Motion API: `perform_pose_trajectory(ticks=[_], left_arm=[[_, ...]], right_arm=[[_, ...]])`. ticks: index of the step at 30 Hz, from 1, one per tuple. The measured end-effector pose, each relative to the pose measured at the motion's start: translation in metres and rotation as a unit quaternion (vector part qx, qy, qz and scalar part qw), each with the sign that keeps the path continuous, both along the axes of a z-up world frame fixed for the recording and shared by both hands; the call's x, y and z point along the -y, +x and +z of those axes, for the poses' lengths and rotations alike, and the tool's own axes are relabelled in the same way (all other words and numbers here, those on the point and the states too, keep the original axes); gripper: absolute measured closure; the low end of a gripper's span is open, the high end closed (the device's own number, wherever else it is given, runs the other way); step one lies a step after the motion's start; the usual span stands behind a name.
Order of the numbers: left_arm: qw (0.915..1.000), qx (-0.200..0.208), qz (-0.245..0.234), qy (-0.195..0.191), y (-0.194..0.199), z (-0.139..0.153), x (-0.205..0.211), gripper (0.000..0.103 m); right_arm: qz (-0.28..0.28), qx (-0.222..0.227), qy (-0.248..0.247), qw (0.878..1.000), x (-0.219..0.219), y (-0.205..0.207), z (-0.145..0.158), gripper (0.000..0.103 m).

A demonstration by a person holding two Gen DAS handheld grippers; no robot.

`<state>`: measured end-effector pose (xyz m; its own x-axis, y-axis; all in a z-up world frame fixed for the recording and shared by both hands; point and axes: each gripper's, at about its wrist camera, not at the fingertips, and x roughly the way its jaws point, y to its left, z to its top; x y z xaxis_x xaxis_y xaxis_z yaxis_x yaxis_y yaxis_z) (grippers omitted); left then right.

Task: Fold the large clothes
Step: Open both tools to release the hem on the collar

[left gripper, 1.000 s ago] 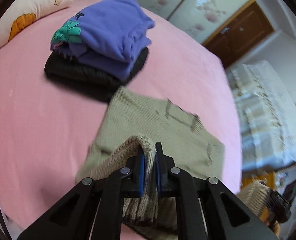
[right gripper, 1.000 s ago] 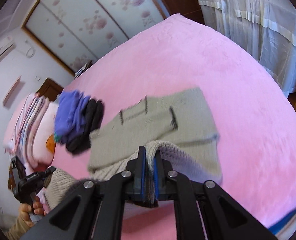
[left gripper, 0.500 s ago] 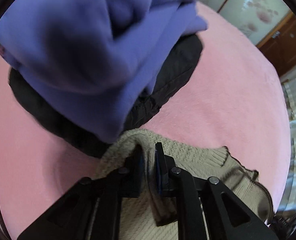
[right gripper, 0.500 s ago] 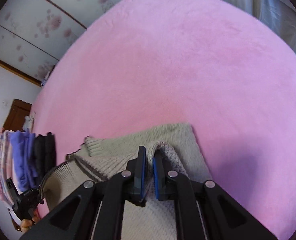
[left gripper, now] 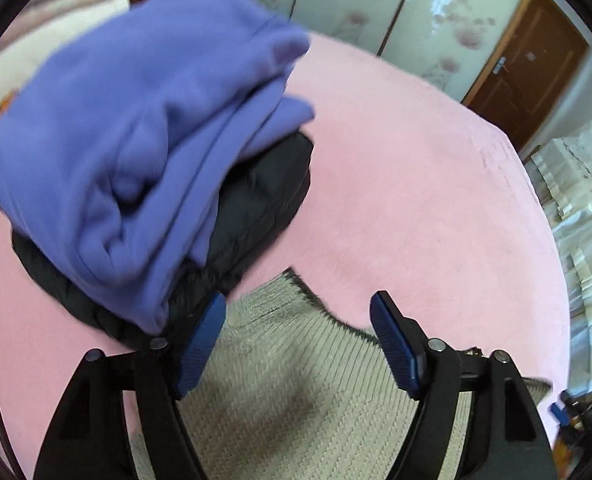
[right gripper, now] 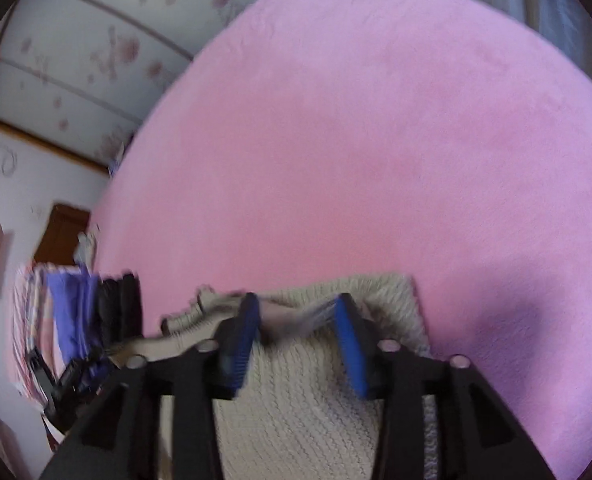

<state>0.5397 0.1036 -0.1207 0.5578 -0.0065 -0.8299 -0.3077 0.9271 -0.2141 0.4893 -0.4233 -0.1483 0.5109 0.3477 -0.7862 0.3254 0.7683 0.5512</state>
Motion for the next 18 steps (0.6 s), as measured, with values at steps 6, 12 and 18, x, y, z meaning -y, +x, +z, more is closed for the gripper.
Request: perform_pose_trajectory(ticks=[6, 12, 18], left_arm=[[0.9967, -0.006, -0.042, 0.070, 0.000, -0.009, 0.016, 0.026], [0.9933, -0.015, -0.063, 0.096, -0.009, -0.032, 0.024, 0.026], [0.9845, -0.001, -0.105, 0.141, -0.005, -0.042, 0.057, 0.026]], right_arm=[[0.093, 0.003, -0.147, 0.985, -0.028, 0.006, 0.007, 0.059], [0.147, 0.035, -0.226, 0.962, -0.057, 0.007, 0.005, 0.059], [0.171, 0.085, -0.258, 0.947, -0.094, 0.012, 0.006, 0.060]])
